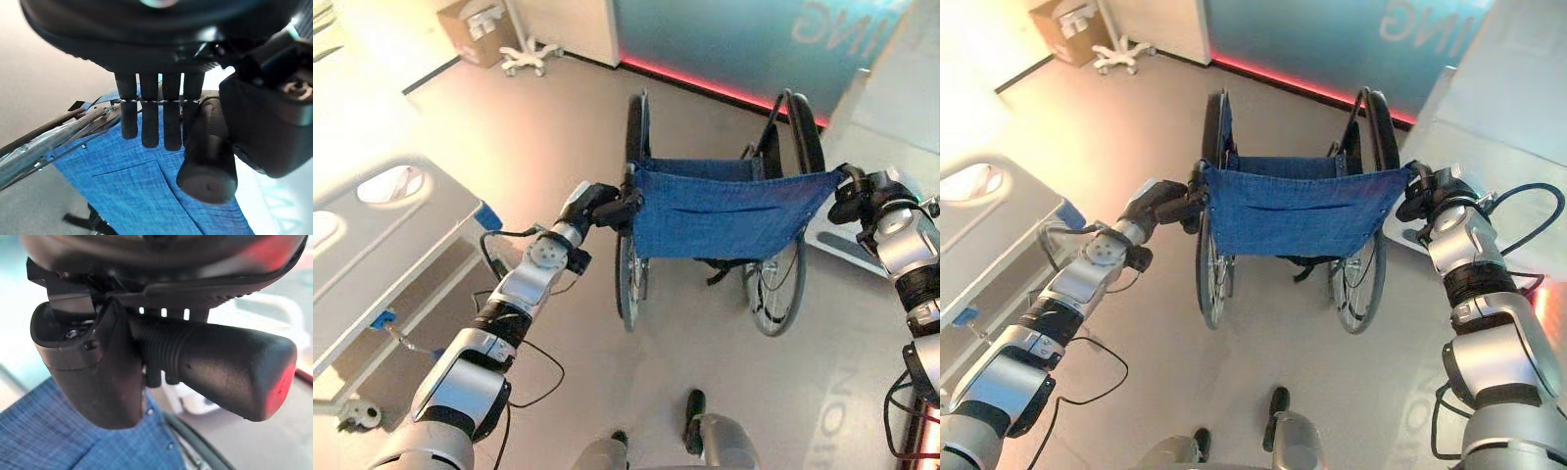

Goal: Push the wheelchair next to the bed

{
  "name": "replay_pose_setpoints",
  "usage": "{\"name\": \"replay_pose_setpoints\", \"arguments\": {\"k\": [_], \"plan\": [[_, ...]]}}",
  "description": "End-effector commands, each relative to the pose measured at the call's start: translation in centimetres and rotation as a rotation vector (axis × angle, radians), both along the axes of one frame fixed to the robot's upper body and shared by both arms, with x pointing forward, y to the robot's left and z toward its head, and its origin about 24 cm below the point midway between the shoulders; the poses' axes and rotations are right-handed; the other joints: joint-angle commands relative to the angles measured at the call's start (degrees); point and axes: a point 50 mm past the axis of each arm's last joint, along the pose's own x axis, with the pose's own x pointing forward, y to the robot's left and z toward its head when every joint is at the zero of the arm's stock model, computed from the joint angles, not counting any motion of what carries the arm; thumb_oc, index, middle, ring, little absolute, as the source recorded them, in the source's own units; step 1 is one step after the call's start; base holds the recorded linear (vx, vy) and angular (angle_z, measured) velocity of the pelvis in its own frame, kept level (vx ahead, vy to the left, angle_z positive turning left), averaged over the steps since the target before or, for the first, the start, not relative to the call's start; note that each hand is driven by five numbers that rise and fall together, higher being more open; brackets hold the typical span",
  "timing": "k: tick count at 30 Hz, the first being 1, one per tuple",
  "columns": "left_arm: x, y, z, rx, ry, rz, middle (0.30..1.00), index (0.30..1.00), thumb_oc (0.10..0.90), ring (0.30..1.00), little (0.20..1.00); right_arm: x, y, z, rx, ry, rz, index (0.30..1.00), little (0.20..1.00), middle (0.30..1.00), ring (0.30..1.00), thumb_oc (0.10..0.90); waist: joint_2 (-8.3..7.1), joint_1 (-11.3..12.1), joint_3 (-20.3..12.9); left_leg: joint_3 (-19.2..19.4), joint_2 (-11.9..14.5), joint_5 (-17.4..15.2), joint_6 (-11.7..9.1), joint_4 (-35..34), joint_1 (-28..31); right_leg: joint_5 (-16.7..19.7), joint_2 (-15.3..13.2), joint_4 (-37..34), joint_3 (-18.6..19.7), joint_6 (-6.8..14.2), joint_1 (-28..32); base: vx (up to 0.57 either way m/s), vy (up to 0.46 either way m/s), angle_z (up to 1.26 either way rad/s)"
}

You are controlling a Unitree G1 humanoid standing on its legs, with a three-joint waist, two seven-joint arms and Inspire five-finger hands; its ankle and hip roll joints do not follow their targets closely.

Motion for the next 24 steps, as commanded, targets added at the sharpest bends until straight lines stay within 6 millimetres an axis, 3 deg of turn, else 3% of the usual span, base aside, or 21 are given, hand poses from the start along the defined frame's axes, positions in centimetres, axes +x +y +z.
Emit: {"name": "replay_pose_setpoints", "arguments": {"k": [1, 3, 7, 8, 10, 12, 15, 18, 21, 22, 24], "plan": [[-2.0, 4.0, -3.6, 0.108, 0.102, 0.100, 0.300, 0.300, 0.400, 0.300, 0.300, 1.4, 4.1, 0.0, -0.198, 0.047, 0.276, 0.300, 0.300, 0.300, 0.300, 0.400, -2.66, 3.48, -3.78, 2.77, 1.75, 8.06, 1.92, 2.82, 1.36, 2.78, -1.14, -1.22, 5.23, 3.75, -1.27, 0.19, -0.274, 0.50], [-1.9, 3.3, -3.8, 0.111, 0.097, 0.083, 0.300, 0.300, 0.400, 0.300, 0.300, 1.5, 4.1, -0.3, -0.202, 0.046, 0.273, 0.300, 0.300, 0.300, 0.300, 0.400, -2.67, 3.98, -3.16, 3.71, 0.70, 7.65, 2.40, 2.72, -0.39, 1.45, -0.35, -0.89, 4.22, 3.08, 0.70, 0.21, -0.230, 0.32], [-1.9, 2.5, -4.1, 0.101, 0.090, 0.079, 0.300, 0.300, 0.400, 0.300, 0.300, 1.8, 4.9, -1.1, -0.213, 0.052, 0.292, 0.300, 0.300, 0.300, 0.300, 0.400, -2.05, 6.75, -0.65, 5.16, -4.78, 6.36, 3.06, -0.35, -6.71, -0.18, 1.91, -2.70, 4.85, 3.30, 7.45, 0.24, -0.164, 0.18], [-2.1, 2.5, -4.2, 0.099, 0.088, 0.080, 0.300, 0.300, 0.400, 0.300, 0.300, 1.9, 5.3, -1.2, -0.217, 0.055, 0.302, 0.300, 0.300, 0.300, 0.300, 0.400, -1.55, 8.36, 0.34, 6.59, -6.89, 8.09, 2.50, -1.47, -11.46, -0.62, 2.92, -4.58, 5.07, 3.35, 10.60, 0.28, -0.151, 0.01], [-2.3, 2.7, -4.3, 0.105, 0.090, 0.085, 0.300, 0.300, 0.400, 0.300, 0.300, 2.0, 5.7, -1.3, -0.217, 0.061, 0.319, 0.300, 0.300, 0.300, 0.300, 0.400, -1.04, 9.85, 1.35, 7.33, -8.41, 10.28, 2.14, -2.39, -15.02, -0.91, 4.20, -6.27, 5.99, 3.20, 13.07, 0.28, -0.122, -0.27], [-2.7, 3.5, -4.5, 0.110, 0.096, 0.101, 0.300, 0.300, 0.400, 0.300, 0.300, 2.2, 6.2, -1.1, -0.219, 0.067, 0.347, 0.300, 0.300, 0.300, 0.300, 0.400, 0.23, 11.90, 1.80, 7.94, -9.36, 15.36, 1.25, -6.85, -18.39, -1.14, 6.40, -7.55, 6.84, 3.00, 15.44, 0.38, -0.105, -0.61], [-3.2, 4.5, -4.6, 0.116, 0.106, 0.120, 0.300, 0.300, 0.400, 0.300, 0.300, 2.6, 6.9, -0.8, -0.216, 0.082, 0.384, 0.300, 0.300, 0.300, 0.300, 0.400, 1.28, 14.03, 1.42, 9.30, -9.49, 18.10, 1.19, -11.70, -18.82, -2.05, 8.02, -8.25, 7.38, 2.77, 17.77, 0.37, -0.039, -1.12], [-3.6, 4.8, -5.0, 0.116, 0.112, 0.128, 0.300, 0.300, 0.400, 0.300, 0.300, 2.8, 7.5, -0.8, -0.196, 0.095, 0.404, 0.300, 0.300, 0.300, 0.300, 0.400, 1.61, 14.89, 0.00, 12.17, -8.82, 16.74, 2.12, -13.17, -17.17, -4.23, 8.48, -7.61, 6.41, 2.43, 19.46, 0.33, 0.052, -0.71], [-3.5, 4.8, -4.8, 0.124, 0.106, 0.118, 0.300, 0.300, 0.400, 0.300, 0.300, 2.8, 7.6, -1.1, -0.203, 0.103, 0.417, 0.300, 0.300, 0.300, 0.300, 0.400, 0.66, 15.09, -0.98, 16.35, -8.56, 12.15, 4.33, -8.54, -17.21, -7.11, 7.69, -5.64, 4.67, 1.77, 20.74, 0.29, 0.077, 0.05], [-3.5, 5.0, -4.8, 0.125, 0.101, 0.129, 0.300, 0.300, 0.400, 0.300, 0.300, 2.7, 7.7, -1.5, -0.172, 0.096, 0.416, 0.300, 0.300, 0.300, 0.300, 0.400, -0.24, 15.64, -1.84, 16.31, -9.41, 9.67, 6.04, -6.79, -17.21, -8.55, 7.48, -4.19, 4.90, 1.80, 21.32, 0.36, 0.079, 0.40], [-3.5, 5.1, -4.8, 0.125, 0.102, 0.133, 0.300, 0.300, 0.400, 0.300, 0.300, 2.6, 7.8, -2.0, -0.150, 0.098, 0.418, 0.300, 0.300, 0.300, 0.300, 0.400, -0.79, 16.02, -2.13, 15.69, -9.84, 9.11, 6.30, -5.91, -17.65, -8.82, 7.29, -3.68, 4.77, 2.08, 21.79, 0.27, 0.045, 0.61]]}}
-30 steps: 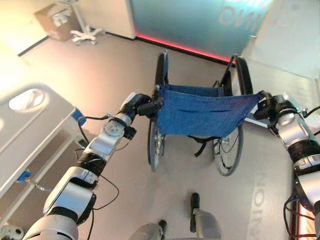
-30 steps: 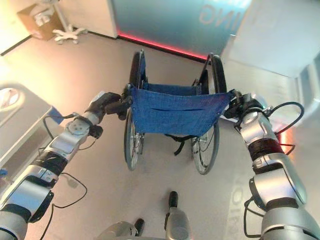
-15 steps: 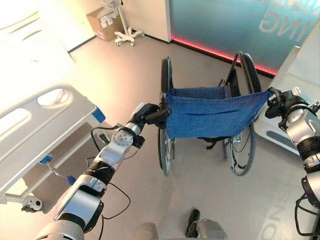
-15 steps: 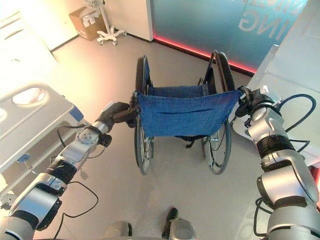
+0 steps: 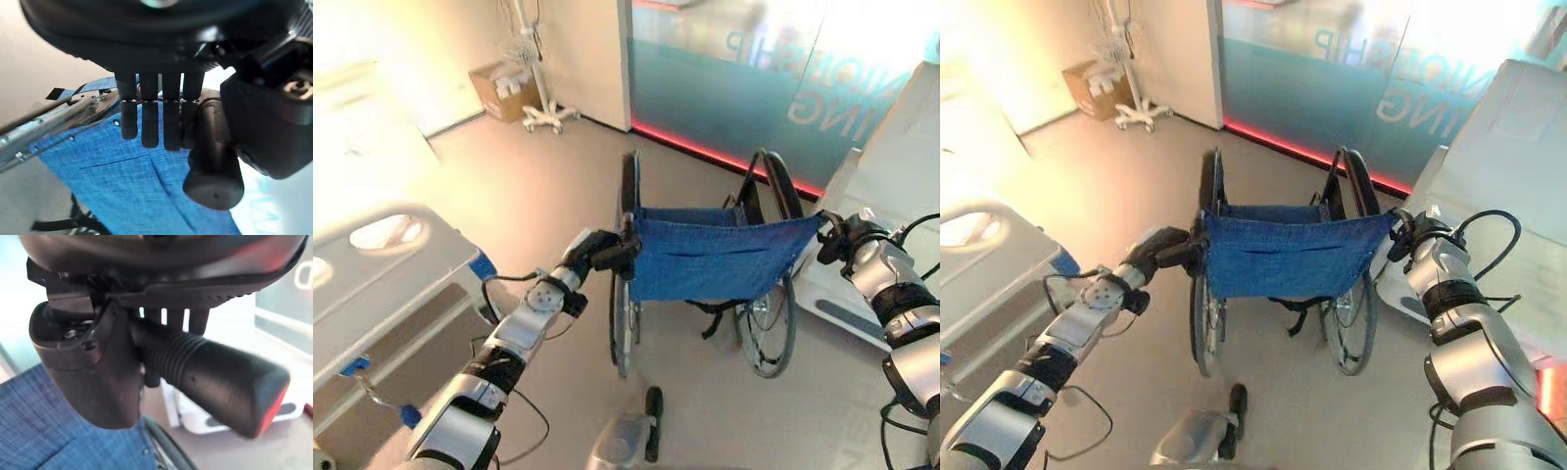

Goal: Push the wheelchair next to the bed

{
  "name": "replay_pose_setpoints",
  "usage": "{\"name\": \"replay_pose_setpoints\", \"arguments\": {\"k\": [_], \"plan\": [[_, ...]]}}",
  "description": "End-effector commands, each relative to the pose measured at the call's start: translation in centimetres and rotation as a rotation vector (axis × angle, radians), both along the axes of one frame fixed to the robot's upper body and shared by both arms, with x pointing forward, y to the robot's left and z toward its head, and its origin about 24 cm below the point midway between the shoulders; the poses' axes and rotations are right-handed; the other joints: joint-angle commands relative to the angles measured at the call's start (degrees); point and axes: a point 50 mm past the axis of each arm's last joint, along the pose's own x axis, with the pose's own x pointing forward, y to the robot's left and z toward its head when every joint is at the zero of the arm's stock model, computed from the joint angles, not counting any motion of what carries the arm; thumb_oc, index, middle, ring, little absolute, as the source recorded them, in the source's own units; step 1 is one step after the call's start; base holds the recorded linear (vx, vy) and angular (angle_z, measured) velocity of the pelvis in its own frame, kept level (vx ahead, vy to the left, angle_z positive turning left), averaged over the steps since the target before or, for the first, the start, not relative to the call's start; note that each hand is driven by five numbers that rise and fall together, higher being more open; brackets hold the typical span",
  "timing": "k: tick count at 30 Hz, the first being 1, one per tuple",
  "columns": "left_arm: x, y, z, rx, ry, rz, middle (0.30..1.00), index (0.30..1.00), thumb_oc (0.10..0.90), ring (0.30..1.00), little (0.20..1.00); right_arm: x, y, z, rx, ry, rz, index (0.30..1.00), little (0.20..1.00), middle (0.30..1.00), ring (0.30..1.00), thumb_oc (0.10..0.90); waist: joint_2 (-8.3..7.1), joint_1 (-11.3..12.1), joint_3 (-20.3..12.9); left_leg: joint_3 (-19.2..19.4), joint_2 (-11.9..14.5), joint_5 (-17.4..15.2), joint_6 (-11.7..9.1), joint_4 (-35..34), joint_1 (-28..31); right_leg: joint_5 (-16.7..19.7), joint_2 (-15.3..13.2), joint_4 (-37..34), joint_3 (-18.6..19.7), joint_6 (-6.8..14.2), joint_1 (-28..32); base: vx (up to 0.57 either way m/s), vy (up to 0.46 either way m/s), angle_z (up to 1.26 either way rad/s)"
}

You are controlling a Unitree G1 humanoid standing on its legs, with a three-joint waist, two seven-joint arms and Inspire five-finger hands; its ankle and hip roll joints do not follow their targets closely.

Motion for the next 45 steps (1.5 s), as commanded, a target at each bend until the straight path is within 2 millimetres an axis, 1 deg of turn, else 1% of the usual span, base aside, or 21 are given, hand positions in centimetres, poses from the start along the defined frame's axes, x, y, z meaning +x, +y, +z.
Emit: {"name": "replay_pose_setpoints", "arguments": {"k": [1, 5, 8, 12, 14, 15, 16, 18, 20, 21, 25, 30, 33, 34, 35, 36, 37, 38, 39, 41, 45], "plan": [[-0.2, 4.4, -0.3, 0.140, -0.003, 0.161, 0.300, 0.300, 0.400, 0.300, 0.300, 3.5, 7.8, 4.3, -0.033, -0.156, 0.455, 0.300, 0.300, 0.300, 0.300, 0.400, -2.42, 7.10, -0.47, -0.63, -2.19, -1.32, 3.19, 4.91, -4.35, 0.84, -3.54, 4.86, 4.27, 0.70, -1.02, 0.32, 0.067, 0.56], [-0.1, 4.9, 0.6, 0.188, -0.030, 0.164, 0.300, 0.300, 0.400, 0.300, 0.300, 3.2, 7.7, 3.8, -0.013, -0.183, 0.463, 0.300, 0.300, 0.300, 0.300, 0.400, -4.43, 8.34, -2.10, -1.83, -2.99, -2.36, 4.97, 3.42, -2.62, 2.12, -5.34, 8.91, 3.16, 3.19, -0.15, 0.30, 0.085, 0.02], [0.2, 5.3, 1.4, 0.204, -0.058, 0.173, 0.300, 0.300, 0.400, 0.300, 0.300, 3.2, 7.8, 4.1, -0.013, -0.221, 0.462, 0.300, 0.300, 0.300, 0.300, 0.400, -5.65, 8.99, -3.01, -2.52, -3.87, -2.51, 6.15, 2.27, -2.98, 5.79, -6.73, 12.52, 2.77, 5.43, -0.97, 0.12, 0.073, 0.07], [0.0, 5.3, 1.2, 0.226, -0.056, 0.167, 0.300, 0.300, 0.400, 0.300, 0.300, 2.9, 7.4, 4.3, -0.024, -0.245, 0.465, 0.300, 0.300, 0.300, 0.300, 0.400, -5.60, 8.76, -3.61, -3.99, -5.19, -2.88, 7.38, 0.66, -1.27, 12.13, -8.34, 21.78, 3.45, 7.54, -3.71, 0.23, 0.150, 0.20], [-0.2, 5.3, 0.8, 0.233, -0.049, 0.167, 0.300, 0.300, 0.400, 0.300, 0.300, 2.8, 7.2, 4.1, -0.031, -0.235, 0.464, 0.300, 0.300, 0.300, 0.300, 0.400, -5.15, 8.28, -3.52, -4.75, -5.04, -3.44, 7.48, 0.65, 0.22, 14.42, -11.03, 23.44, 2.80, 7.77, -5.78, 0.22, 0.078, 0.20], [-0.2, 5.3, 0.8, 0.228, -0.049, 0.169, 0.300, 0.300, 0.400, 0.300, 0.300, 2.9, 7.4, 4.1, -0.036, -0.232, 0.466, 0.300, 0.300, 0.300, 0.300, 0.400, -4.50, 7.56, -2.98, -5.36, -4.33, -4.05, 7.17, 0.98, 1.47, 15.14, -13.38, 22.49, 2.69, 7.76, -8.09, 0.20, -0.050, 0.08], [0.0, 5.3, 0.9, 0.229, -0.053, 0.163, 0.300, 0.300, 0.400, 0.300, 0.300, 3.0, 7.4, 4.1, -0.037, -0.233, 0.462, 0.300, 0.300, 0.300, 0.300, 0.400, -3.52, 6.71, -2.36, -6.44, -3.17, -4.32, 6.69, 1.04, 2.63, 14.32, -13.69, 20.73, 3.55, 7.23, -10.84, 0.20, -0.099, 0.07], [0.4, 5.1, 1.3, 0.234, -0.063, 0.149, 0.300, 0.300, 0.400, 0.300, 0.300, 3.0, 7.1, 4.2, -0.041, -0.240, 0.449, 0.300, 0.300, 0.300, 0.300, 0.400, -2.70, 5.08, -1.08, -9.03, -2.44, -5.14, 6.18, 1.66, 4.13, 13.69, -14.72, 17.05, 5.95, 6.70, -15.08, 0.13, -0.185, 0.01], [0.9, 5.0, 2.1, 0.243, -0.078, 0.132, 0.300, 0.300, 0.400, 0.300, 0.300, 3.0, 6.8, 4.5, -0.047, -0.252, 0.436, 0.300, 0.300, 0.300, 0.300, 0.400, -2.89, 3.25, 0.52, -11.78, -2.64, -6.48, 5.88, 2.42, 4.81, 17.25, -16.71, 11.50, 9.64, 7.17, -19.69, 0.11, -0.306, 0.20], [1.8, 5.1, 3.9, 0.249, -0.109, 0.127, 0.300, 0.300, 0.400, 0.300, 0.300, 3.1, 6.9, 5.4, -0.054, -0.286, 0.428, 0.300, 0.300, 0.300, 0.300, 0.400, -3.71, 1.28, 2.46, -14.75, -3.42, -8.42, 5.70, 3.54, 4.72, 21.36, -18.02, 6.12, 14.46, 8.40, -23.65, 0.09, -0.302, 0.56], [2.5, 5.1, 5.0, 0.246, -0.116, 0.134, 0.300, 0.300, 0.400, 0.300, 0.300, 3.3, 7.6, 7.0, -0.060, -0.316, 0.440, 0.300, 0.300, 0.300, 0.300, 0.400, -4.77, -0.01, 3.21, -17.31, -4.25, -10.48, 5.47, 5.83, 3.49, 24.05, -18.91, 1.23, 18.16, 9.31, -23.46, 0.14, -0.249, 1.08], [2.7, 5.1, 5.4, 0.248, -0.118, 0.124, 0.300, 0.300, 0.400, 0.300, 0.300, 2.8, 7.1, 7.2, -0.068, -0.314, 0.429, 0.300, 0.300, 0.300, 0.300, 0.400, -5.90, -1.78, 3.46, -21.01, -4.29, -13.89, 4.80, 10.13, 2.30, 24.39, -19.00, -0.11, 23.83, 10.00, -23.91, 0.22, -0.315, 1.16], [2.9, 5.4, 6.5, 0.261, -0.145, 0.129, 0.300, 0.300, 0.400, 0.300, 0.300, 2.5, 6.8, 7.4, -0.040, -0.330, 0.419, 0.300, 0.300, 0.300, 0.300, 0.400, -7.39, -2.53, 4.27, -23.75, -1.99, -17.22, 3.38, 13.31, 2.04, 23.61, -18.91, 0.68, 24.85, 10.54, -25.58, 0.21, -0.561, 0.56], [3.0, 5.3, 6.7, 0.264, -0.153, 0.125, 0.300, 0.300, 0.400, 0.300, 0.300, 2.5, 6.8, 7.6, -0.042, -0.333, 0.417, 0.300, 0.300, 0.300, 0.300, 0.400, -7.55, -2.70, 4.54, -24.25, -1.35, -17.40, 3.15, 13.81, 1.76, 22.76, -18.30, 1.76, 25.27, 10.50, -26.01, 0.09, -0.463, 0.59], [3.1, 5.2, 7.1, 0.271, -0.163, 0.123, 0.300, 0.300, 0.400, 0.300, 0.300, 2.5, 6.7, 8.0, -0.038, -0.338, 0.412, 0.300, 0.300, 0.300, 0.300, 0.400, -7.66, -3.15, 4.85, -25.14, 0.47, -17.57, 3.00, 14.92, 0.86, 19.21, -16.49, 5.64, 25.29, 10.44, -27.34, 0.05, -0.356, 0.50], [3.1, 5.2, 7.2, 0.269, -0.163, 0.124, 0.300, 0.300, 0.400, 0.300, 0.300, 2.5, 6.7, 8.1, -0.037, -0.337, 0.412, 0.300, 0.300, 0.300, 0.300, 0.400, -7.70, -3.22, 4.86, -25.12, 1.03, -17.57, 2.89, 15.17, 0.88, 18.63, -16.37, 6.42, 24.80, 10.46, -27.58, 0.15, -0.574, 0.60], [3.0, 5.3, 7.0, 0.239, -0.149, 0.154, 0.300, 0.300, 0.400, 0.300, 0.300, 2.5, 6.8, 8.4, -0.029, -0.326, 0.433, 0.300, 0.300, 0.300, 0.300, 0.400, -7.75, -3.44, 5.15, -24.46, 4.47, -16.73, 1.99, 15.42, 1.56, 15.68, -15.89, 9.81, 21.41, 9.94, -28.05, 0.13, -0.376, 0.40], [3.0, 5.2, 6.9, 0.234, -0.147, 0.157, 0.300, 0.300, 0.400, 0.300, 0.300, 2.5, 6.8, 8.5, -0.028, -0.325, 0.434, 0.300, 0.300, 0.300, 0.300, 0.400, -7.68, -3.48, 5.18, -24.42, 4.84, -16.43, 1.88, 15.24, 1.65, 15.25, -15.67, 10.23, 21.12, 9.73, -28.02, 0.21, -0.512, 0.56], [2.9, 4.8, 6.3, 0.210, -0.136, 0.159, 0.300, 0.300, 0.400, 0.300, 0.300, 2.4, 6.9, 8.5, -0.036, -0.319, 0.441, 0.300, 0.300, 0.300, 0.300, 0.400, -7.38, -3.71, 5.47, -23.41, 6.53, -13.99, 1.36, 14.06, 2.03, 13.51, -14.75, 11.72, 19.09, 8.39, -27.70, 0.12, -0.215, 0.40], [2.8, 4.4, 6.1, 0.199, -0.138, 0.156, 0.300, 0.300, 0.400, 0.300, 0.300, 2.4, 6.8, 8.8, -0.053, -0.322, 0.447, 0.300, 0.300, 0.300, 0.300, 0.400, -7.01, -4.08, 5.84, -22.30, 7.43, -12.07, 0.82, 13.00, 2.41, 12.82, -14.42, 11.60, 17.74, 7.52, -26.94, 0.12, -0.239, 0.42], [3.2, 2.7, 5.9, 0.154, -0.162, 0.135, 0.300, 0.300, 0.400, 0.300, 0.300, 2.5, 6.4, 9.7, -0.060, -0.337, 0.426, 0.300, 0.300, 0.300, 0.300, 0.400, -4.65, -6.36, 5.54, -17.81, 11.15, -6.72, -0.85, 6.24, 5.12, 10.18, -12.32, 11.29, 14.44, 5.19, -25.38, 0.08, -0.267, 0.55]]}}
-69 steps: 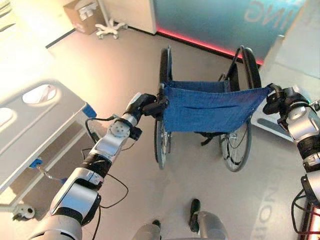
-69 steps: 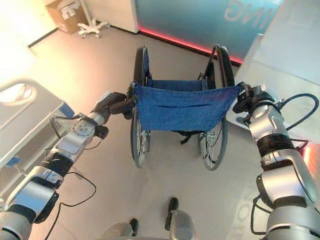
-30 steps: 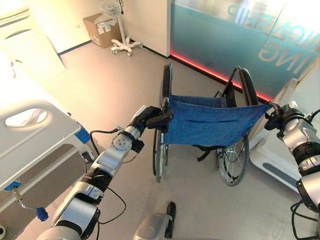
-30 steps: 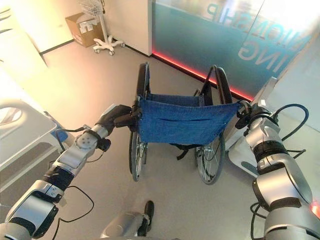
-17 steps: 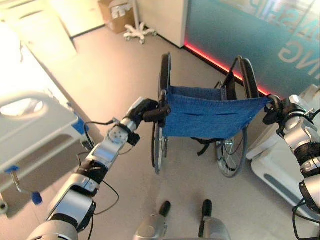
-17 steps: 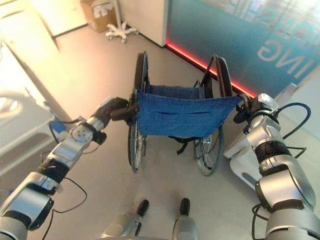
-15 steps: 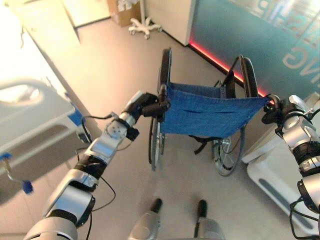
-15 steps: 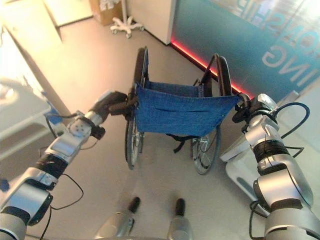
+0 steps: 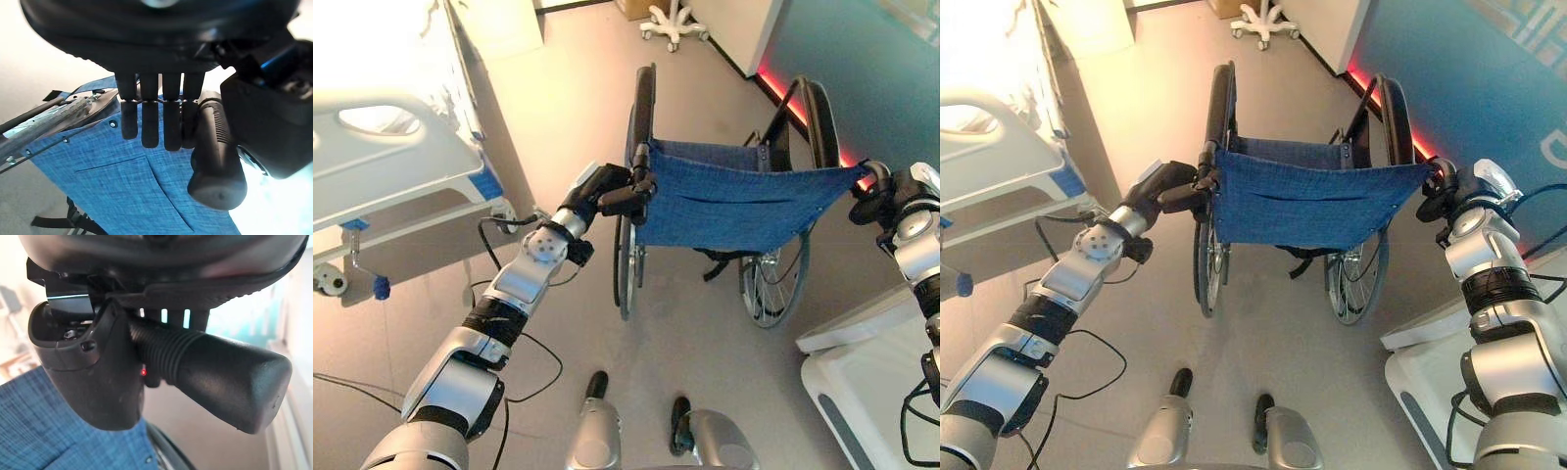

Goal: Push the wheelchair next to the bed

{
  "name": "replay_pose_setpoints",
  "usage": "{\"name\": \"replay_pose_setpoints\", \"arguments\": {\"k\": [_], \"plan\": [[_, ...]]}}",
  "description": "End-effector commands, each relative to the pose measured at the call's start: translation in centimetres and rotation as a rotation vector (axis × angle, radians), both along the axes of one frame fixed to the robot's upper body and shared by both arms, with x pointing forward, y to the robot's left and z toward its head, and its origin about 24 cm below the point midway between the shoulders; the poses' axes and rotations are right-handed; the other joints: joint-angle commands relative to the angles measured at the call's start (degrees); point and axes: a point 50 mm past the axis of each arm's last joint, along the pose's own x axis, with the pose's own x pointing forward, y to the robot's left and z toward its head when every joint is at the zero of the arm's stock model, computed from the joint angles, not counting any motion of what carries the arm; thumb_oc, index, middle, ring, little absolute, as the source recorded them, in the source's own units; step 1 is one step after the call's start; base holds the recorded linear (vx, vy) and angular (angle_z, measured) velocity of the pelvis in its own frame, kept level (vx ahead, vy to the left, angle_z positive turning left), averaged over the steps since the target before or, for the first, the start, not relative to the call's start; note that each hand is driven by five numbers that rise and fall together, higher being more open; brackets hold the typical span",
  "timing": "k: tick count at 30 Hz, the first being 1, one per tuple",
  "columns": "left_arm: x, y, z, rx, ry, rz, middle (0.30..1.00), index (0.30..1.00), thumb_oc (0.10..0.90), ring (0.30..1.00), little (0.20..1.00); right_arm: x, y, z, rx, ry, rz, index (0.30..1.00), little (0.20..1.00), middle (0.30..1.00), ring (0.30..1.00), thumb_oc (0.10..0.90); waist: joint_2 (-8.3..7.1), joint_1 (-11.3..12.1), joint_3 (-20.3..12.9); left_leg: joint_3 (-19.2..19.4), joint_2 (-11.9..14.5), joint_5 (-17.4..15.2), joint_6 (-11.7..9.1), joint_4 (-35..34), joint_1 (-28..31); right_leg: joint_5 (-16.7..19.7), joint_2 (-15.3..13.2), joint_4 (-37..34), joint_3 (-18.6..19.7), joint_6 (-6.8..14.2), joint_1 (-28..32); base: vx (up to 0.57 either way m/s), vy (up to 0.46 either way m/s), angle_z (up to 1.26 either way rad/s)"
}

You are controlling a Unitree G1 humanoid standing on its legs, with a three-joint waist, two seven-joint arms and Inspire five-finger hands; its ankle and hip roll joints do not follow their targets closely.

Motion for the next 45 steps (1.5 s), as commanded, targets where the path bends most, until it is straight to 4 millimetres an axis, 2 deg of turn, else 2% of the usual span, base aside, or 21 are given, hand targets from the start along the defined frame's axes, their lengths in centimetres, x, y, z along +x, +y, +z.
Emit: {"name": "replay_pose_setpoints", "arguments": {"k": [1, 4, 5, 8, 9, 10, 11, 12, 13, 14, 18, 22, 25, 27, 30, 34, 35, 38, 41, 42, 45], "plan": [[0.3, 4.7, -1.5, 0.121, 0.057, 0.210, 0.300, 0.300, 0.400, 0.300, 0.300, 3.1, 8.8, 1.9, -0.077, -0.044, 0.440, 0.300, 0.300, 0.300, 0.300, 0.400, -1.83, 0.71, -0.28, 6.41, 5.16, -7.87, 0.09, 2.33, 7.66, 10.18, -6.07, -6.36, 4.22, 3.88, -2.42, 0.09, -0.307, 1.06], [0.5, 4.1, -1.7, 0.123, 0.074, 0.195, 0.300, 0.300, 0.400, 0.300, 0.300, 3.0, 8.2, 1.0, -0.066, -0.019, 0.425, 0.300, 0.300, 0.300, 0.300, 0.400, -1.39, -0.71, -1.07, 10.49, 7.42, -5.51, -1.02, 1.43, 9.12, 9.14, -5.37, -7.02, 1.80, 2.83, -0.80, 0.10, -0.248, 0.58], [0.5, 3.8, -2.0, 0.127, 0.080, 0.182, 0.300, 0.300, 0.400, 0.300, 0.300, 2.9, 7.9, 0.3, -0.061, -0.003, 0.420, 0.300, 0.300, 0.300, 0.300, 0.400, -1.24, -1.37, -1.52, 12.56, 8.77, -3.67, -1.58, 1.62, 9.98, 8.88, -4.99, -7.75, 0.45, 2.32, 0.25, 0.12, -0.263, 0.32], [0.3, 3.6, -2.6, 0.132, 0.094, 0.174, 0.300, 0.300, 0.400, 0.300, 0.300, 2.8, 7.7, -0.5, -0.067, 0.020, 0.421, 0.300, 0.300, 0.300, 0.300, 0.400, -1.22, -1.55, -2.15, 13.30, 8.29, -3.33, -1.50, 3.50, 10.56, 8.79, -4.61, -8.83, -0.55, 1.71, 1.77, 0.18, -0.241, 0.41], [0.0, 3.7, -3.3, 0.135, 0.112, 0.184, 0.300, 0.300, 0.400, 0.300, 0.300, 3.0, 8.0, -0.8, -0.083, 0.031, 0.434, 0.300, 0.300, 0.300, 0.300, 0.400, -1.06, 0.19, -1.74, 10.98, 2.12, -6.36, 0.23, 4.22, 9.76, 8.94, -3.00, -9.95, 0.72, 1.72, 4.29, 0.21, -0.186, 0.32], [0.0, 3.7, -3.3, 0.135, 0.112, 0.185, 0.300, 0.300, 0.400, 0.300, 0.300, 3.0, 8.1, -0.8, -0.083, 0.031, 0.435, 0.300, 0.300, 0.300, 0.300, 0.400, -1.09, 0.25, -1.82, 10.86, 1.67, -6.36, 0.36, 4.09, 9.54, 9.10, -2.94, -10.14, 0.75, 1.73, 4.31, 0.28, -0.245, 0.21], [-0.1, 3.8, -3.5, 0.137, 0.119, 0.185, 0.300, 0.300, 0.400, 0.300, 0.300, 3.2, 8.3, -0.9, -0.094, 0.035, 0.436, 0.300, 0.300, 0.300, 0.300, 0.400, -0.92, 1.10, -1.56, 10.90, -0.89, -7.00, 0.83, 3.92, 8.45, 9.08, -2.10, -10.79, 0.86, 1.70, 5.44, 0.22, -0.179, 0.06], [-0.2, 4.0, -3.7, 0.143, 0.126, 0.181, 0.300, 0.300, 0.400, 0.300, 0.300, 3.4, 8.8, -0.7, -0.112, 0.044, 0.435, 0.300, 0.300, 0.300, 0.300, 0.400, -0.27, 2.98, -0.67, 11.26, -5.81, -5.71, 1.01, 3.35, 3.75, 8.86, 0.00, -12.15, 1.67, 1.55, 8.16, 0.23, -0.174, -0.06], [-0.2, 4.0, -3.7, 0.144, 0.126, 0.181, 0.300, 0.300, 0.400, 0.300, 0.300, 3.5, 8.8, -0.6, -0.112, 0.044, 0.436, 0.300, 0.300, 0.300, 0.300, 0.400, -0.24, 3.16, -0.42, 11.38, -6.02, -5.83, 1.01, 3.62, 3.60, 8.69, 0.08, -12.18, 1.82, 1.58, 8.51, 0.33, -0.189, -0.21], [-0.3, 4.4, -3.9, 0.172, 0.138, 0.174, 0.300, 0.300, 0.400, 0.300, 0.300, 3.8, 9.3, -0.1, -0.123, 0.047, 0.448, 0.300, 0.300, 0.300, 0.300, 0.400, 0.82, 5.33, 0.48, 11.11, -9.43, -2.08, 0.57, 2.46, -0.93, 8.36, 2.66, -13.40, 3.65, 1.21, 11.12, 0.26, -0.109, -0.25], [-0.7, 5.5, -4.1, 0.218, 0.152, 0.160, 0.300, 0.300, 0.400, 0.300, 0.300, 4.3, 10.3, 1.9, -0.180, 0.053, 0.514, 0.300, 0.300, 0.300, 0.300, 0.400, 2.07, 8.97, 0.85, 11.53, -13.40, 2.03, 1.10, -0.34, -3.93, 7.11, 6.28, -14.18, 7.14, 0.53, 14.62, 0.31, -0.070, -0.92], [-1.0, 5.9, -4.9, 0.213, 0.181, 0.141, 0.300, 0.300, 0.400, 0.300, 0.300, 4.6, 11.2, 1.7, -0.192, 0.071, 0.568, 0.300, 0.300, 0.300, 0.300, 0.400, 1.12, 10.64, -0.71, 11.54, -14.10, -1.24, 3.67, 1.53, -3.26, 5.02, 6.37, -12.22, 6.85, 0.13, 15.13, 0.27, 0.034, -0.99], [-1.4, 5.9, -5.3, 0.227, 0.197, 0.123, 0.300, 0.300, 0.400, 0.300, 0.300, 4.3, 11.2, 0.4, -0.181, 0.098, 0.588, 0.300, 0.300, 0.300, 0.300, 0.400, -0.82, 11.86, -2.02, 10.60, -13.94, -4.35, 5.90, 3.27, -1.90, 3.77, 6.11, -8.99, 5.74, 0.19, 15.77, 0.31, -0.016, 0.13], [-1.3, 5.7, -5.1, 0.249, 0.188, 0.116, 0.300, 0.300, 0.400, 0.300, 0.300, 4.2, 11.1, 0.2, -0.168, 0.086, 0.588, 0.300, 0.300, 0.300, 0.300, 0.400, -1.65, 12.34, -2.51, 10.20, -13.93, -4.94, 6.74, 3.23, -1.88, 4.03, 6.40, -5.60, 5.54, 0.72, 15.84, 0.19, -0.058, 0.15], [-1.2, 5.8, -4.5, 0.273, 0.172, 0.119, 0.300, 0.300, 0.400, 0.300, 0.300, 4.1, 11.4, 0.0, -0.155, 0.067, 0.602, 0.300, 0.300, 0.300, 0.300, 0.400, -3.03, 13.11, -2.63, 10.69, -13.39, -6.03, 7.52, 3.77, -1.43, 9.01, 2.97, -1.53, 2.15, 4.24, 14.23, 0.13, -0.085, 0.03], [-1.0, 5.5, -4.2, 0.278, 0.148, 0.119, 0.300, 0.300, 0.400, 0.300, 0.300, 4.5, 11.8, 0.4, -0.187, 0.054, 0.620, 0.300, 0.300, 0.300, 0.300, 0.400, -2.01, 12.49, -0.96, 9.12, -11.39, -7.40, 6.76, 5.26, 0.45, 10.09, -2.46, -5.42, 0.92, 5.72, 11.09, 0.15, -0.130, -0.04], [-0.4, 5.5, -2.9, 0.283, 0.118, 0.119, 0.300, 0.300, 0.400, 0.300, 0.300, 4.8, 12.3, 1.1, -0.197, 0.029, 0.619, 0.300, 0.300, 0.300, 0.300, 0.400, -1.69, 11.46, 0.37, 7.88, -10.47, -8.47, 6.07, 6.16, 1.37, 12.09, -5.58, -8.05, 1.89, 6.38, 7.82, 0.08, -0.239, -0.08], [0.5, 5.4, -0.7, 0.277, 0.074, 0.118, 0.300, 0.300, 0.400, 0.300, 0.300, 5.1, 12.8, 2.0, -0.224, -0.006, 0.616, 0.300, 0.300, 0.300, 0.300, 0.400, -2.05, 9.53, 2.13, 6.47, -10.18, -11.51, 5.62, 8.68, 1.55, 17.67, -9.53, -12.24, 6.14, 7.57, 3.87, 0.13, -0.240, -0.15], [1.1, 5.2, 0.9, 0.275, 0.043, 0.120, 0.300, 0.300, 0.400, 0.300, 0.300, 5.2, 13.2, 2.9, -0.237, -0.036, 0.615, 0.300, 0.300, 0.300, 0.300, 0.400, -2.84, 8.18, 3.24, 5.42, -10.02, -14.39, 5.02, 11.17, 0.95, 22.01, -11.69, -14.87, 8.96, 8.42, 0.56, 0.21, -0.362, 0.28], [1.5, 5.1, 1.8, 0.274, 0.028, 0.123, 0.300, 0.300, 0.400, 0.300, 0.300, 5.3, 13.4, 3.5, -0.241, -0.049, 0.611, 0.300, 0.300, 0.300, 0.300, 0.400, -3.68, 7.52, 3.76, 4.90, -9.87, -16.54, 4.69, 13.42, 0.13, 23.40, -12.67, -16.89, 9.82, 8.89, -1.11, 0.26, -0.445, 0.67], [1.7, 5.1, 2.6, 0.267, 0.012, 0.129, 0.300, 0.300, 0.400, 0.300, 0.300, 5.2, 13.6, 4.3, -0.232, -0.062, 0.609, 0.300, 0.300, 0.300, 0.300, 0.400, -4.97, 6.93, 4.41, 4.11, -9.34, -19.15, 4.28, 16.32, -0.97, 23.99, -13.14, -18.43, 10.01, 9.28, -2.63, 0.32, -0.524, 0.86]]}}
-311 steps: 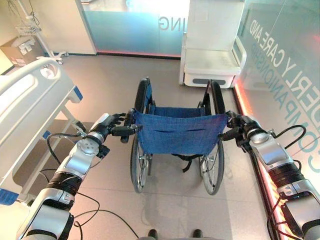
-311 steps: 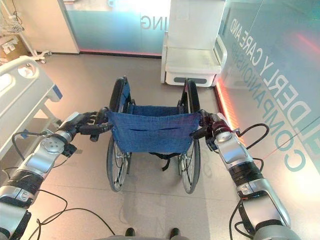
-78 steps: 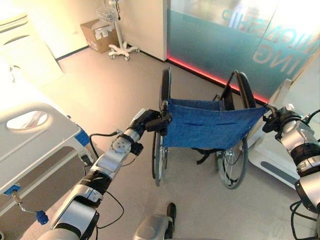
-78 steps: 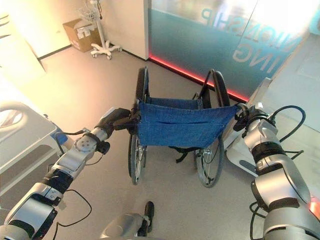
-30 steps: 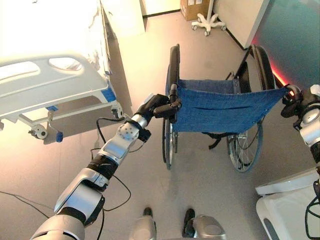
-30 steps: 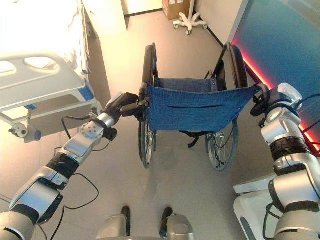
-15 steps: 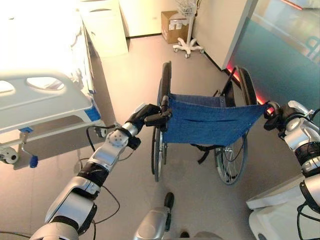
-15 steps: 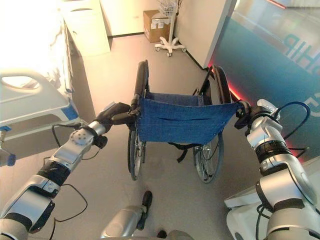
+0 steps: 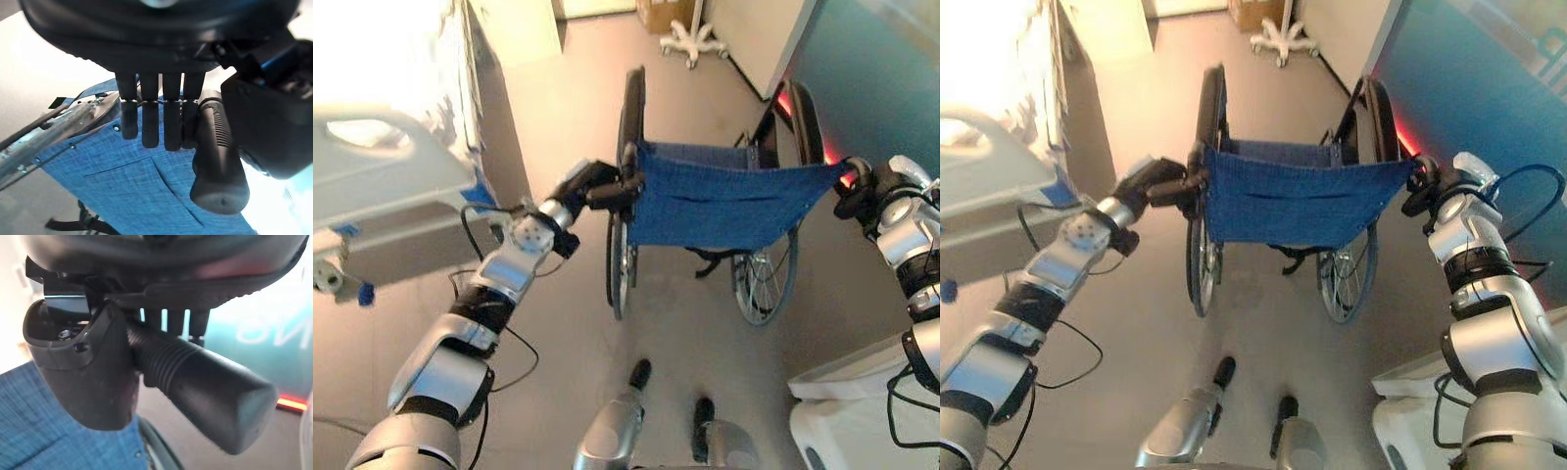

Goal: Push the wheelchair next to the bed

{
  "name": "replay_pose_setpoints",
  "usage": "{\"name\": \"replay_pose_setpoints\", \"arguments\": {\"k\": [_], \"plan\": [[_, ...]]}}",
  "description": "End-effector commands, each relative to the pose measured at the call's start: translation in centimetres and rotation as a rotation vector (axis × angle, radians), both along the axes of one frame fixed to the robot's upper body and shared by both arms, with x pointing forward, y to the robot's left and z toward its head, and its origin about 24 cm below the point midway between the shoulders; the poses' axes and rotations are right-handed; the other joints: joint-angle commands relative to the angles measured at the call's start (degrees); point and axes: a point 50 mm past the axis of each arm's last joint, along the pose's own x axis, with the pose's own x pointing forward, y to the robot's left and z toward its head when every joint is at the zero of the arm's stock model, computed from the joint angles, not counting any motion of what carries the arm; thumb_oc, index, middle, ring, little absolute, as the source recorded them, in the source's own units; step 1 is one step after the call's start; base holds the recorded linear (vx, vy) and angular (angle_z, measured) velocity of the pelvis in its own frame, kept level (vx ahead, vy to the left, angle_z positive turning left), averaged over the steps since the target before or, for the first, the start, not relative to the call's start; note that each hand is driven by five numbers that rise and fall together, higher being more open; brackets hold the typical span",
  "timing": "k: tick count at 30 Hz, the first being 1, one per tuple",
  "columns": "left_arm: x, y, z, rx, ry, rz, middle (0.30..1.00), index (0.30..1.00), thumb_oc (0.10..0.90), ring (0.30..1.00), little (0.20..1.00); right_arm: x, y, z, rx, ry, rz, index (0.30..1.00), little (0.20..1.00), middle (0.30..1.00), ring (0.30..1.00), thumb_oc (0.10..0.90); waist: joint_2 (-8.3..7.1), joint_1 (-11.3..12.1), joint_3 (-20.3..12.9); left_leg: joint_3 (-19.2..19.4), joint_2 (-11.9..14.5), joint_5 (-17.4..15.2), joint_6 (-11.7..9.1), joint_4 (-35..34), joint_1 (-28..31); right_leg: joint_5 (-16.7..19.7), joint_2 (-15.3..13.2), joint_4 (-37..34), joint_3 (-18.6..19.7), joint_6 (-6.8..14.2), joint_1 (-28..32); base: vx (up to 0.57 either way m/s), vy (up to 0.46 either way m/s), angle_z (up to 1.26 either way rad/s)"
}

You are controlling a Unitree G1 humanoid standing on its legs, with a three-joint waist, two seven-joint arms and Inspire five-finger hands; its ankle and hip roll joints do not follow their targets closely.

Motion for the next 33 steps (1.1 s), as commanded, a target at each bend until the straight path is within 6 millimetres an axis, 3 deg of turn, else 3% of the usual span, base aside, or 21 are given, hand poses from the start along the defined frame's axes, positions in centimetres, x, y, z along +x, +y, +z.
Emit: {"name": "replay_pose_setpoints", "arguments": {"k": [1, 3, 5, 7, 10, 15, 17, 18, 20, 22, 25, 28, 30, 33], "plan": [[0.1, 2.6, -1.8, 0.147, 0.071, 0.132, 0.300, 0.300, 0.400, 0.300, 0.300, 2.4, 10.9, 2.8, -0.218, -0.089, 0.555, 0.300, 0.300, 0.300, 0.300, 0.400, -2.16, 2.93, -0.23, -2.69, 2.39, -14.45, 0.18, 1.23, 3.97, 13.69, -6.25, -4.33, 7.77, 2.97, -8.54, 0.37, -0.623, 0.47], [0.0, 2.8, -1.8, 0.150, 0.069, 0.136, 0.300, 0.300, 0.400, 0.300, 0.300, 2.4, 10.8, 3.1, -0.215, -0.093, 0.554, 0.300, 0.300, 0.300, 0.300, 0.400, -2.71, 2.80, -0.15, -3.36, 3.52, -15.12, 0.05, 2.06, 3.84, 13.29, -5.88, -3.35, 7.32, 2.98, -9.23, 0.34, -0.604, 0.35], [-0.4, 3.4, -2.8, 0.151, 0.095, 0.158, 0.300, 0.300, 0.400, 0.300, 0.300, 2.1, 10.5, 3.4, -0.190, -0.101, 0.557, 0.300, 0.300, 0.300, 0.300, 0.400, -3.31, 2.42, -1.11, -4.33, 6.55, -15.10, 0.24, 1.70, 4.14, 9.93, -3.95, 0.26, 6.79, 2.83, -9.79, 0.44, -0.671, 0.44], [-1.0, 3.6, -4.3, 0.136, 0.141, 0.163, 0.300, 0.300, 0.400, 0.300, 0.300, 1.9, 10.7, 3.3, -0.190, -0.084, 0.573, 0.300, 0.300, 0.300, 0.300, 0.400, -2.91, 2.30, -1.88, -4.13, 9.27, -13.83, 0.07, 1.18, 5.35, 5.94, -2.78, 5.86, 4.31, 1.16, -10.50, 0.46, -0.399, 0.70], [-1.8, 3.3, -6.6, 0.111, 0.193, 0.181, 0.300, 0.300, 0.400, 0.300, 0.300, 1.6, 10.7, 2.9, -0.212, -0.049, 0.594, 0.300, 0.300, 0.300, 0.300, 0.400, -2.41, 1.31, -2.85, -2.67, 12.05, -10.29, -0.48, -1.77, 8.93, 3.69, -1.04, 6.36, 2.73, -1.13, -9.00, 0.46, -0.330, 0.62], [-2.4, 1.0, -9.3, 0.068, 0.238, 0.135, 0.300, 0.300, 0.400, 0.300, 0.300, 1.2, 9.6, 1.4, -0.244, -0.007, 0.584, 0.300, 0.300, 0.300, 0.300, 0.400, 0.04, -1.84, -5.76, 5.76, 17.23, -2.49, -2.12, -6.76, 16.06, 0.50, 1.28, 5.27, -2.54, -4.08, -4.80, 0.36, -0.265, 0.60], [-2.5, 0.0, -9.9, 0.072, 0.246, 0.106, 0.300, 0.300, 0.400, 0.300, 0.300, 1.2, 9.5, 0.7, -0.240, 0.003, 0.579, 0.300, 0.300, 0.300, 0.300, 0.400, 0.43, -1.64, -5.97, 5.59, 15.12, -2.87, -2.10, -6.98, 15.59, -0.13, 2.09, 4.68, -3.21, -4.46, -2.88, 0.29, -0.225, 0.77], [-2.6, -0.5, -10.0, 0.071, 0.245, 0.095, 0.300, 0.300, 0.400, 0.300, 0.300, 1.2, 9.5, 0.1, -0.235, 0.005, 0.580, 0.300, 0.300, 0.300, 0.300, 0.400, 0.84, -0.63, -5.62, 4.57, 11.00, -4.44, -1.45, -8.02, 14.50, -0.76, 3.51, 4.37, -2.80, -4.56, -0.83, 0.34, -0.251, 0.76], [-2.8, -1.0, -10.2, 0.062, 0.240, 0.085, 0.300, 0.300, 0.400, 0.300, 0.300, 1.3, 10.0, -0.7, -0.232, 0.010, 0.584, 0.300, 0.300, 0.300, 0.300, 0.400, 1.57, 0.35, -5.56, 4.94, 6.65, -3.80, -1.56, -10.85, 12.90, -0.99, 5.19, 3.30, -3.01, -4.50, 1.32, 0.28, -0.156, 0.48], [-2.8, -1.0, -10.3, 0.050, 0.231, 0.082, 0.300, 0.300, 0.400, 0.300, 0.300, 1.4, 10.4, -1.1, -0.232, 0.009, 0.594, 0.300, 0.300, 0.300, 0.300, 0.400, 2.58, 1.91, -4.88, 6.17, 3.19, -1.23, -2.14, -12.14, 8.68, -1.61, 7.21, 1.81, -2.51, -4.77, 4.65, 0.28, -0.116, 0.01], [-3.0, -0.4, -10.4, 0.051, 0.232, 0.085, 0.300, 0.300, 0.400, 0.300, 0.300, 1.6, 11.0, -1.3, -0.218, 0.014, 0.610, 0.300, 0.300, 0.300, 0.300, 0.400, 4.19, 5.83, -4.62, 6.05, -0.93, 5.53, -2.70, -16.08, 2.67, -2.81, 11.07, -0.44, 0.94, -5.25, 9.91, 0.32, -0.128, -0.46], [-3.2, 0.4, -10.4, 0.062, 0.234, 0.083, 0.300, 0.300, 0.400, 0.300, 0.300, 2.0, 11.4, -0.9, -0.213, 0.010, 0.628, 0.300, 0.300, 0.300, 0.300, 0.400, 5.16, 7.80, -5.29, 9.65, -1.62, 7.43, -2.20, -17.90, 2.35, -3.90, 12.96, -0.65, 0.80, -5.80, 11.74, 0.27, -0.074, -1.00], [-3.2, 0.7, -10.3, 0.068, 0.237, 0.079, 0.300, 0.300, 0.400, 0.300, 0.300, 2.2, 11.7, -0.9, -0.213, 0.014, 0.637, 0.300, 0.300, 0.300, 0.300, 0.400, 5.08, 8.37, -6.35, 11.35, -1.46, 5.06, -0.68, -16.00, 2.76, -5.63, 12.97, 1.20, -0.42, -6.36, 11.59, 0.29, 0.040, -1.07], [-3.3, 1.2, -11.0, 0.054, 0.260, 0.100, 0.300, 0.300, 0.400, 0.300, 0.300, 2.3, 12.3, -1.8, -0.186, 0.033, 0.666, 0.300, 0.300, 0.300, 0.300, 0.400, 5.05, 9.23, -7.77, 10.99, -0.69, 2.43, 1.03, -14.10, 3.81, -8.56, 12.62, 6.29, -2.15, -6.84, 11.68, 0.31, 0.078, -0.18]]}}
